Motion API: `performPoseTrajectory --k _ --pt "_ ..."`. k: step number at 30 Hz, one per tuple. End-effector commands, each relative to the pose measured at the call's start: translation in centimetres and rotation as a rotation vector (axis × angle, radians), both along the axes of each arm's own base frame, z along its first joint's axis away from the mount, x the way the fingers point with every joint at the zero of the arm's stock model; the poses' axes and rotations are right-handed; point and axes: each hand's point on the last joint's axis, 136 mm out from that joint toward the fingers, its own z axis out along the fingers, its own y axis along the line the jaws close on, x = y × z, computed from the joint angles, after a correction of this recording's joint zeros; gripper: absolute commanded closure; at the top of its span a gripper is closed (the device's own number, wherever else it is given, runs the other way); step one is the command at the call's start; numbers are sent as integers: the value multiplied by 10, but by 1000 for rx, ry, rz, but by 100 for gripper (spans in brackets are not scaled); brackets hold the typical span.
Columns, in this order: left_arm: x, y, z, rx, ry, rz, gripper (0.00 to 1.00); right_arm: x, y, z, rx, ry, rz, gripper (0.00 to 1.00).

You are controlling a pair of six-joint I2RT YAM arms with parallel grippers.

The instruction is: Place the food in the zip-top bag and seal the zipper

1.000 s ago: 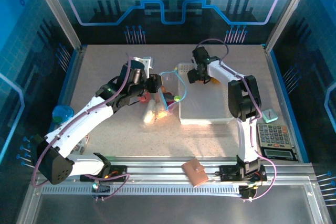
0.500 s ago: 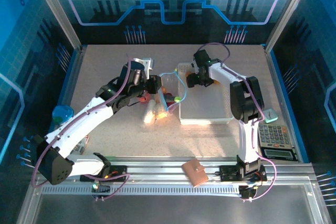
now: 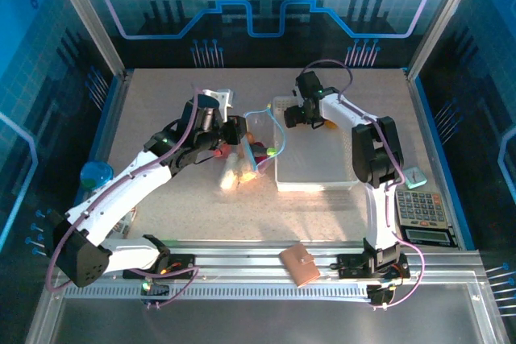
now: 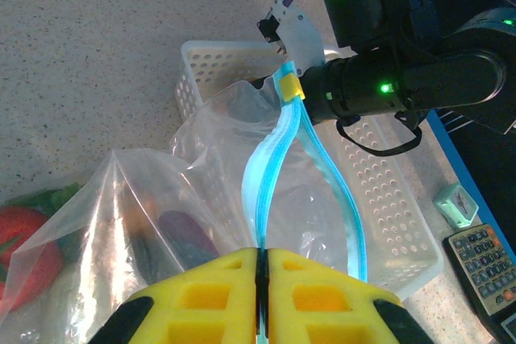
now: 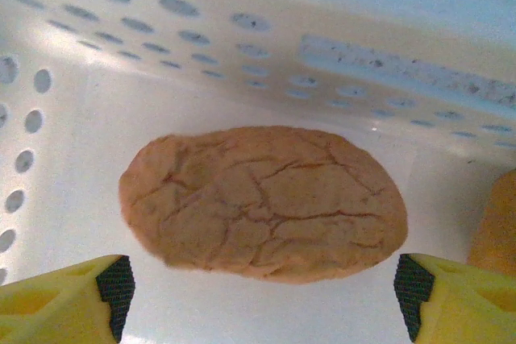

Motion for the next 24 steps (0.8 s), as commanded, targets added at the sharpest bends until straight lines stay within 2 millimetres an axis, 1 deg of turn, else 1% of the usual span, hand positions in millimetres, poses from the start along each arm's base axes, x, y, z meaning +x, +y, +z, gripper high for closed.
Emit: performPoseTrajectory --k 1,4,6,9,14,17,19,24 --pt "-3 6 4 -3 -3 5 89 9 -2 -9 -56 -19 6 13" --pt "-3 5 4 -5 -1 5 89 11 -1 -12 -57 -16 18 13" --pt "-3 5 4 -5 -2 5 89 10 6 -15 -30 -6 37 13" --pt "-3 5 3 -5 3 3 89 9 15 -14 23 -1 53 9" --pt "-3 6 3 -3 2 4 89 6 30 -9 104 -3 90 8" --pt "-3 7 3 0 1 8 89 1 38 -3 150 -8 117 8" --pt "-4 8 4 -1 -2 10 89 -5 45 0 186 -11 146 9" --pt "-4 7 4 -3 -1 7 89 -23 62 17 251 -6 215 9"
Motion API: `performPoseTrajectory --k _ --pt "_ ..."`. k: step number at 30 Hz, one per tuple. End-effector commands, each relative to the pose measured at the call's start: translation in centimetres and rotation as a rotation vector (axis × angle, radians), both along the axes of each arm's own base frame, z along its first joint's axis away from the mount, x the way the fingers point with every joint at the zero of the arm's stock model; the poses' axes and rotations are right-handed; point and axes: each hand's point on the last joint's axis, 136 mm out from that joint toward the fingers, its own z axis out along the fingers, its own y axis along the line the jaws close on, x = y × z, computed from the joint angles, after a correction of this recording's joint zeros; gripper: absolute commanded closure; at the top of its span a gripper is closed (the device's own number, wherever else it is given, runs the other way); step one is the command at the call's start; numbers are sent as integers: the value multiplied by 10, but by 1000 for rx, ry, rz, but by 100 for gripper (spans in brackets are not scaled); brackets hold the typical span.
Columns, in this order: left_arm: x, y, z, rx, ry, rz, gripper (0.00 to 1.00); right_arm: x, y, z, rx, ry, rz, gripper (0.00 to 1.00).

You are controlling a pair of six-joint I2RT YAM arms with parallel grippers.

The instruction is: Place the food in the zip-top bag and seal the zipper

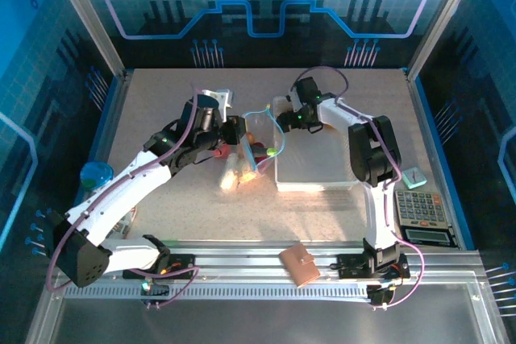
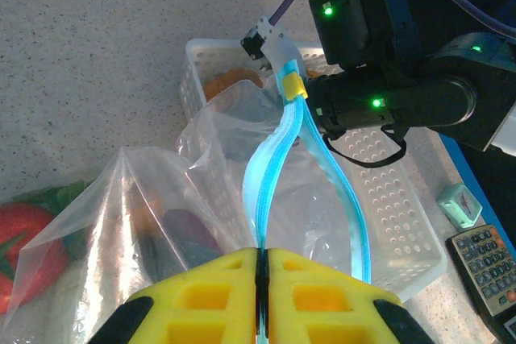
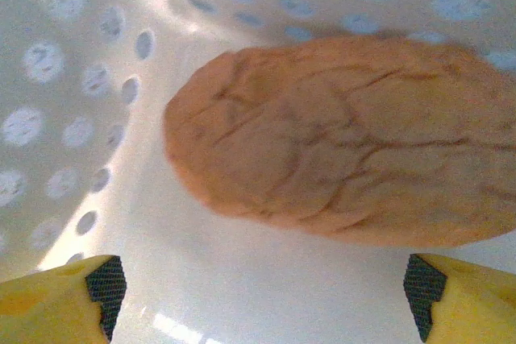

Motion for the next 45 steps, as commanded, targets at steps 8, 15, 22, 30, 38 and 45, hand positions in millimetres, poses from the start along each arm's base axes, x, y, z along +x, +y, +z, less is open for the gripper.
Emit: performPoseTrajectory --k 8,15,22,30,38,45 --pt "-5 6 6 -8 -11 2 89 -37 42 54 165 -11 136 10" --pt "-6 8 8 -11 -16 3 89 -16 4 59 73 -56 -190 9" --pt "-7 10 9 -17 -21 8 89 -5 16 49 145 -116 -341 6" --pt "-9 13 12 -12 -28 15 89 12 23 43 165 -179 -428 0" --pt "-9 13 10 -7 -23 15 89 17 9 27 71 -170 -508 0" --pt "-9 13 10 -9 -22 15 89 20 13 16 72 -152 -519 0"
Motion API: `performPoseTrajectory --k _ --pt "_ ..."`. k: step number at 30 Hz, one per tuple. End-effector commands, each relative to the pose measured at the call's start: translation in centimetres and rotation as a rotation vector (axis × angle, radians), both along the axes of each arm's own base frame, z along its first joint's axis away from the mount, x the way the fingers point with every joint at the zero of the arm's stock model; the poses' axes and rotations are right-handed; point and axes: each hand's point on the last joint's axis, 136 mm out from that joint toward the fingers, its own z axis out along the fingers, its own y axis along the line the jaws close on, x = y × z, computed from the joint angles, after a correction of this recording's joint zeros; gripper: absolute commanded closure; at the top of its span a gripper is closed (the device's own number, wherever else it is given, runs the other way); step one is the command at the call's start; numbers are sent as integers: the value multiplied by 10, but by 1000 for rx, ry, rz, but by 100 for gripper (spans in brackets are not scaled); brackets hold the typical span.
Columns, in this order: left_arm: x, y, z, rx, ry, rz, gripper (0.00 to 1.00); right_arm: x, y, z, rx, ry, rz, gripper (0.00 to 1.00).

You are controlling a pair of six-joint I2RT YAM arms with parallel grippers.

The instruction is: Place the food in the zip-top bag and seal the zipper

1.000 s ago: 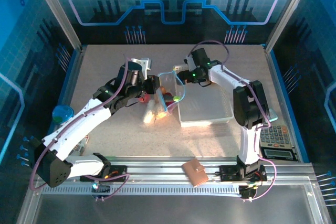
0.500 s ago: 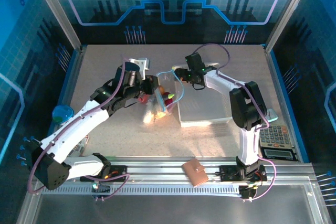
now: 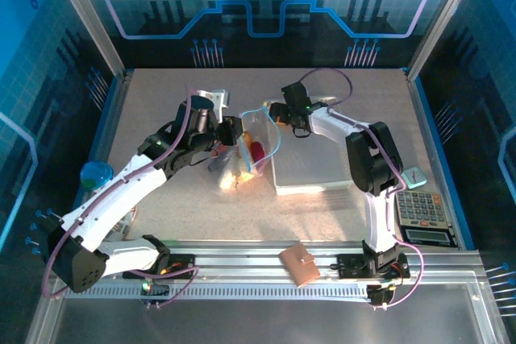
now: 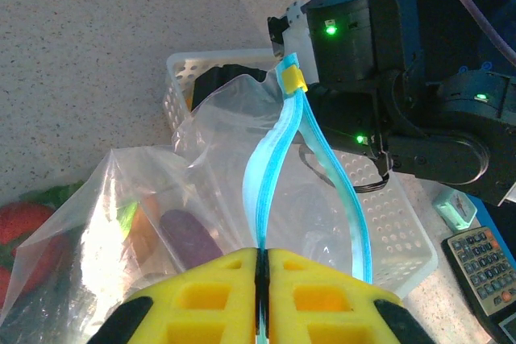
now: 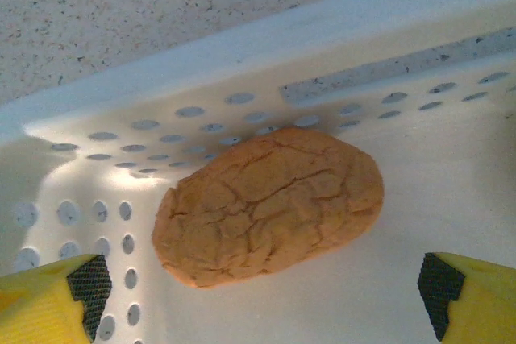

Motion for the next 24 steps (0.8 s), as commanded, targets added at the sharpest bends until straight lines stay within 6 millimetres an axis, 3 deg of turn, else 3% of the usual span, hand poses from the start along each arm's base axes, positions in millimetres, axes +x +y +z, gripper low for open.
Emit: performPoseTrajectory --k 1,10,24 --pt "-3 6 2 0 -7 8 89 2 -1 -15 -32 24 -39 0" --pt "-4 7 2 0 -8 9 89 0 -16 -25 -136 10 -82 5" --pt "-3 6 1 3 -4 10 89 4 -5 -18 -63 -40 45 23"
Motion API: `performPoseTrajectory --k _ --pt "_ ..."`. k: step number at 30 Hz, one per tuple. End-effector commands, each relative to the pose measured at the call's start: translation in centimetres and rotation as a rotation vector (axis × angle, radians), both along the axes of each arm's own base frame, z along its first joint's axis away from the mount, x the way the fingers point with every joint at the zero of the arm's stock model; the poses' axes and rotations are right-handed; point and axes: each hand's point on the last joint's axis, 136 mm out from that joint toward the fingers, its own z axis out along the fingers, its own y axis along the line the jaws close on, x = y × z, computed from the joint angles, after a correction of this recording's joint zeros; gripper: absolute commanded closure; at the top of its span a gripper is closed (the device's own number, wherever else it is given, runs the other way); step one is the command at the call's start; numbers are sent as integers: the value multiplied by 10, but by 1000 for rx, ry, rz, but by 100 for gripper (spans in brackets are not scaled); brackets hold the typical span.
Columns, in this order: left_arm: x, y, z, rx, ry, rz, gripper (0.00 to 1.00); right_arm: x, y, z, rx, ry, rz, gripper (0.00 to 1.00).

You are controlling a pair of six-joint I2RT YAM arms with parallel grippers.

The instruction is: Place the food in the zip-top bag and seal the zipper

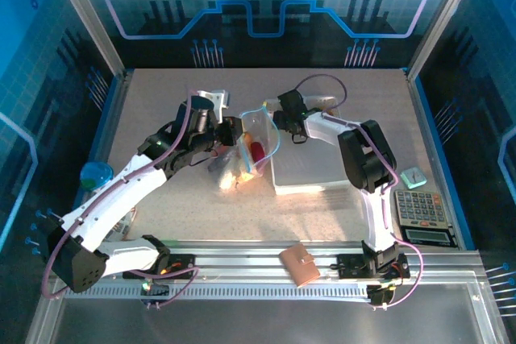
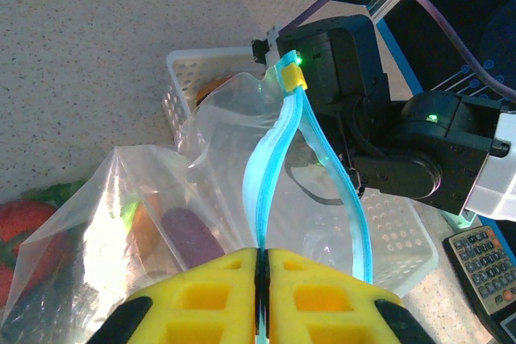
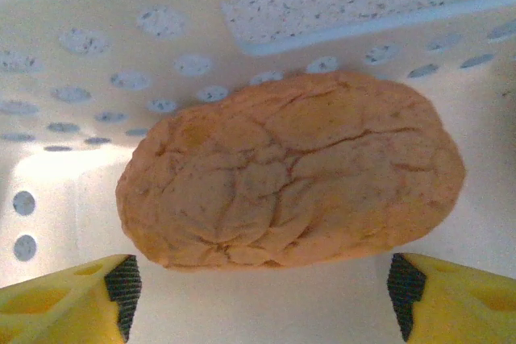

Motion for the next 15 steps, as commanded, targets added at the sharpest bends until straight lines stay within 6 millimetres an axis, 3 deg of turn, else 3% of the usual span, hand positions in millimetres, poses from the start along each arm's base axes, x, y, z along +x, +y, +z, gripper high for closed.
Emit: performPoseTrajectory --k 1,10,15 --pt "-3 6 2 -1 -9 8 88 8 1 14 33 -46 28 29" --pt "-3 7 3 2 -12 12 88 0 -13 20 8 -69 34 49" --pt "-3 6 3 2 -10 8 89 -9 -22 35 -16 -101 41 51"
